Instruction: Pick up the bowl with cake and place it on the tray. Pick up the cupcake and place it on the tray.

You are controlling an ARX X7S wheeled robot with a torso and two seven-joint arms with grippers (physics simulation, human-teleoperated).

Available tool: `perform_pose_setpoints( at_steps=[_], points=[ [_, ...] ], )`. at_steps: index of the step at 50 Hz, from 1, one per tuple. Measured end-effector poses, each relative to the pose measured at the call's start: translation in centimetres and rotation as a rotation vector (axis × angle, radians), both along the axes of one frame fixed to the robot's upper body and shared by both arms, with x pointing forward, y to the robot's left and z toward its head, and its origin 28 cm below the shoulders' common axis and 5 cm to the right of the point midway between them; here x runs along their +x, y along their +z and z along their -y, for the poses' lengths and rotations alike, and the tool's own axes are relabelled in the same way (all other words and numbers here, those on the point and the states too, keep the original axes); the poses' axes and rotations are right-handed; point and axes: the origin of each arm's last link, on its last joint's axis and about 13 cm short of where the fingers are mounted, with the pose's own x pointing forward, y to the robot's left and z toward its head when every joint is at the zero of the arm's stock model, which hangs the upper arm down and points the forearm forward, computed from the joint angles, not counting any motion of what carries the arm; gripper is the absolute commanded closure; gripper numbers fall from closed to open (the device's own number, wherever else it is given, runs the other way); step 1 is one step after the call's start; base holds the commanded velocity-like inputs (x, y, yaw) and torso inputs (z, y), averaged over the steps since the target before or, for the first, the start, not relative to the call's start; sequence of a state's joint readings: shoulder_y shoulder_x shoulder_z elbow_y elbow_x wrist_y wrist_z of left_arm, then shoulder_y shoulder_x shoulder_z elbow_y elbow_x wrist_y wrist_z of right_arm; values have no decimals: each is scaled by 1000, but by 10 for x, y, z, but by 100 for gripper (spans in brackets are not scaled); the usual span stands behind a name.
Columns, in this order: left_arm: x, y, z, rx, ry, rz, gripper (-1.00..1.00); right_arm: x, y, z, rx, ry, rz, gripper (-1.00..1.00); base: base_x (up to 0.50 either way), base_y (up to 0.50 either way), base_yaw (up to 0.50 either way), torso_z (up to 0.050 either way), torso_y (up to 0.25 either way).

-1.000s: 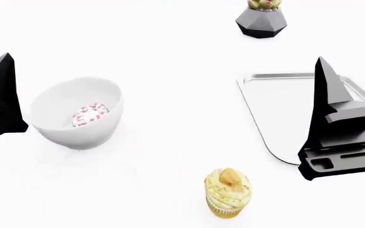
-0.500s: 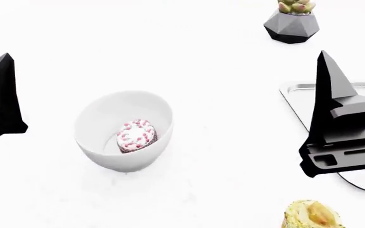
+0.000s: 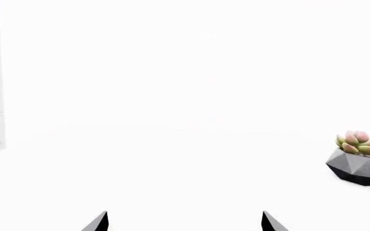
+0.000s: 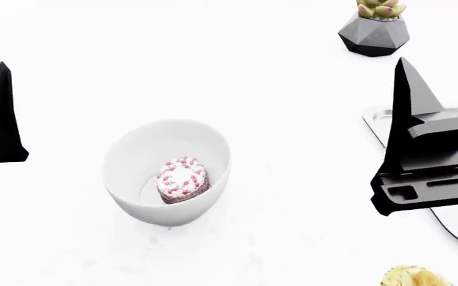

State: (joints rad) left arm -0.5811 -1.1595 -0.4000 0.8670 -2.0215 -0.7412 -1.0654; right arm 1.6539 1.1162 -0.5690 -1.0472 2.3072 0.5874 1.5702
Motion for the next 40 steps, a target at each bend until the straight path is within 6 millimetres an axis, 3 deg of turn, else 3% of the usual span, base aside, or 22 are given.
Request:
perform_pose_setpoints(
  at_steps=[12,24,32,40],
  points=[
    [2,1,-2,-6,12,1,-100,18,12,-24,31,59,-99,-100,0,0,0,0,0],
    [4,2,-5,-12,21,1,-100,69,28,-60,56,146,-245,-100,0,0,0,0,0],
    [6,3,-7,-22,31,-3,-100,102,28,-81,78,181,-355,-100,0,0,0,0,0],
    [8,4,-9,-27,39,-7,-100,122,25,-93,113,189,-476,-100,0,0,0,0,0]
  ],
)
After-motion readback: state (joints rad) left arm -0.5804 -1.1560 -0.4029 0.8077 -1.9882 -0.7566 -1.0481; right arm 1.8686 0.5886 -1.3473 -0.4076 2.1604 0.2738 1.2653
